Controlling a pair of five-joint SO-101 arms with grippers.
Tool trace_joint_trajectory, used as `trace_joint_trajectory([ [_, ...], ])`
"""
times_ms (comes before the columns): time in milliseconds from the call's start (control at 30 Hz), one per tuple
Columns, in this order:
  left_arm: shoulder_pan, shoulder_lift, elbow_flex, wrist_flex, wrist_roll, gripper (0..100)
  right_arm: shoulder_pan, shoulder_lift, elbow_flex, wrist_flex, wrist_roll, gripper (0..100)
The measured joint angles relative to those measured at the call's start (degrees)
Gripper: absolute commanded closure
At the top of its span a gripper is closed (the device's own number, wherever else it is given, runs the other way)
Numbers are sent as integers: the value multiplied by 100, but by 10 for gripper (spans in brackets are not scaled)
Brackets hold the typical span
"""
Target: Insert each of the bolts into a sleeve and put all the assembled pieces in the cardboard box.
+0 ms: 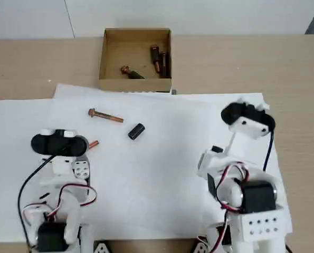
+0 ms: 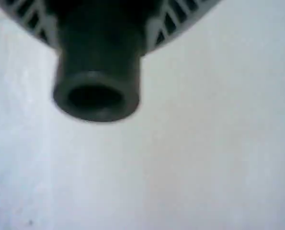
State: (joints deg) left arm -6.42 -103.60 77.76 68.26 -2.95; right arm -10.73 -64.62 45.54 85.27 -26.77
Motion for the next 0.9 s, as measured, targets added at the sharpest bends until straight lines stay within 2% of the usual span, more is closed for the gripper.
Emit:
trace_joint_trajectory([
  [200,0,0,-888,879,18,993,62,-659,835,-413,9,996],
  [400,0,378,-1741,993,18,993,44,-967,1116,-440,9,996],
  [500,0,1204,-2409,993,202,993,35,-1020,1116,-440,9,996],
  [633,0,2804,-3640,1090,835,993,35,-1020,1116,-440,9,996],
  [900,0,6110,-6048,2233,2611,993,35,-1020,1116,-440,9,996],
])
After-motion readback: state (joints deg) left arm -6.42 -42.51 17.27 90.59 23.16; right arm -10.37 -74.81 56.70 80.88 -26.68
